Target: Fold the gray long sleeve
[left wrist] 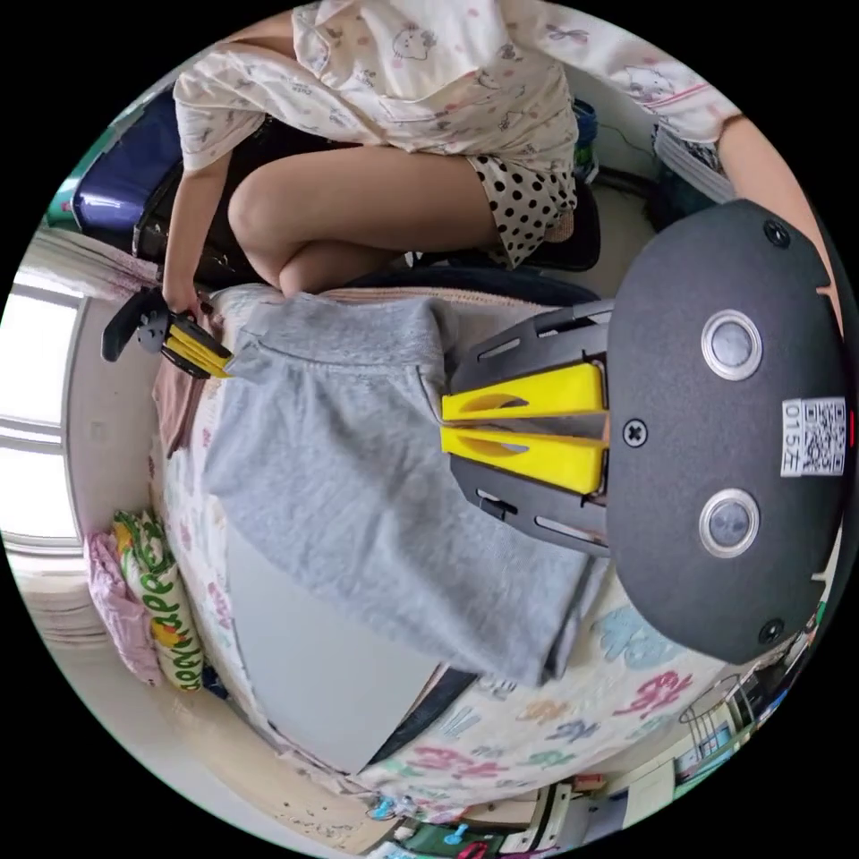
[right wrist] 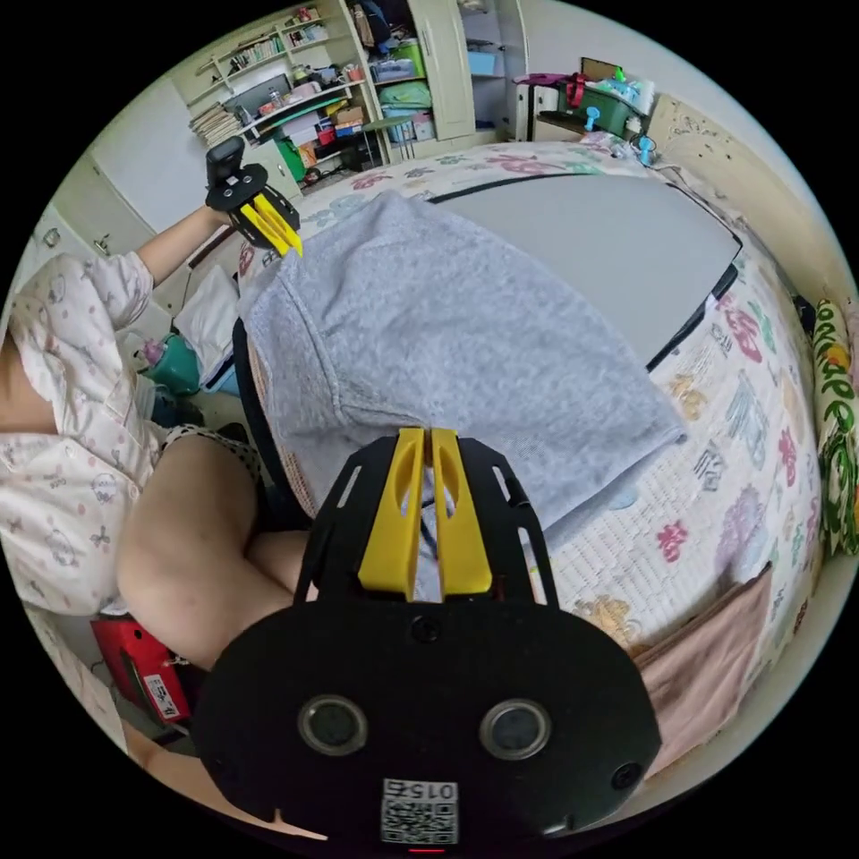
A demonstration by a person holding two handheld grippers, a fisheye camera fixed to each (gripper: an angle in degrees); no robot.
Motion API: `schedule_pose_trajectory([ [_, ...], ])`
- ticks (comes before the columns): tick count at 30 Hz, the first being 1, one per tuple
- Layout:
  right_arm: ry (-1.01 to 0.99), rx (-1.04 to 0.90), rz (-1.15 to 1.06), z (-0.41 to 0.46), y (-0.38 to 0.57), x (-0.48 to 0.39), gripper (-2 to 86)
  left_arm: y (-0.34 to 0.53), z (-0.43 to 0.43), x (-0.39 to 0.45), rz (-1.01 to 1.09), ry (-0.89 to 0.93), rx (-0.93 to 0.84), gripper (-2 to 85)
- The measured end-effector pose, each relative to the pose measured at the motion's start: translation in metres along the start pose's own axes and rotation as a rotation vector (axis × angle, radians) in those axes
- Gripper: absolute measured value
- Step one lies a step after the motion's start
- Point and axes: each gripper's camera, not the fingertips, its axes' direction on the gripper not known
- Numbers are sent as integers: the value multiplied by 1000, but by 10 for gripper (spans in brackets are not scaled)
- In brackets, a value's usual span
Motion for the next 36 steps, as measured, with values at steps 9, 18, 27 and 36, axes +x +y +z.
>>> schedule_pose_trajectory([
  [9, 179, 649, 563, -186, -156, 175, 49, -39, -87, -126, -518, -654, 561, 47],
  [18, -158, 274, 424, -80, -59, 156, 90, 83, 88, 23, -404, -143, 526, 76],
  [27, -163, -139, 350, -104, -101, 193, 129, 105, 157, 72, -436, 18, 512, 107],
  [36, -206, -179, 501, -103, -63, 261, 135, 108, 197, 100, -387, -75, 405, 122],
])
